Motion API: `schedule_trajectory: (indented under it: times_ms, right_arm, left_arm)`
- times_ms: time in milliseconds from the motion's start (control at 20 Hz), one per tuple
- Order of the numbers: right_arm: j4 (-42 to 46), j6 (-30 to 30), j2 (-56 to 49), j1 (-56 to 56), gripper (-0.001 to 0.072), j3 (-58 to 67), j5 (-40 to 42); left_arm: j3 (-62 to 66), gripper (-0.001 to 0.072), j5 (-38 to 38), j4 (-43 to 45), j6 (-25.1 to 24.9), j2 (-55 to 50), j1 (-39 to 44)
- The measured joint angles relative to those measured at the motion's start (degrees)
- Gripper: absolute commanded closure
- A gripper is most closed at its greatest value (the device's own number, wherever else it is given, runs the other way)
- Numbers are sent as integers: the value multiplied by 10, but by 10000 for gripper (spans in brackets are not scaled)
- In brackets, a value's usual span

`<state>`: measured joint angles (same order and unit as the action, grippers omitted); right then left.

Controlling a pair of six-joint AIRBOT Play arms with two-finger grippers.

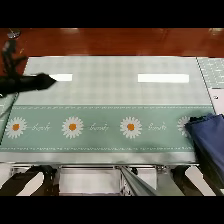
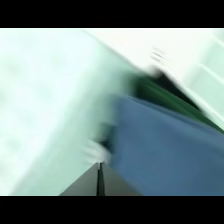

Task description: Fold the shirts.

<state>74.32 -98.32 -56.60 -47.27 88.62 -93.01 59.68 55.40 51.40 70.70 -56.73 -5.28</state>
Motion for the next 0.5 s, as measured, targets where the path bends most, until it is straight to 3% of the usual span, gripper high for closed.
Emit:
schedule_trajectory:
  times_ms: [100, 200, 350, 500]
  right_arm:
    - [-80, 28, -29, 114, 695, 25, 81]
    - [-77, 55, -60, 257, 695, 33, 141]
    - [26, 53, -117, 462, 696, -7, 189]
    - [132, -8, -180, 572, 696, -84, 217]
  left_arm:
    - [91, 681, 8, 3, 13, -27, 13]
    - [159, 681, 30, 16, 20, -50, 44]
    - [177, 681, 53, 96, 51, -75, 102]
    - [128, 680, 54, 183, 99, -102, 127]
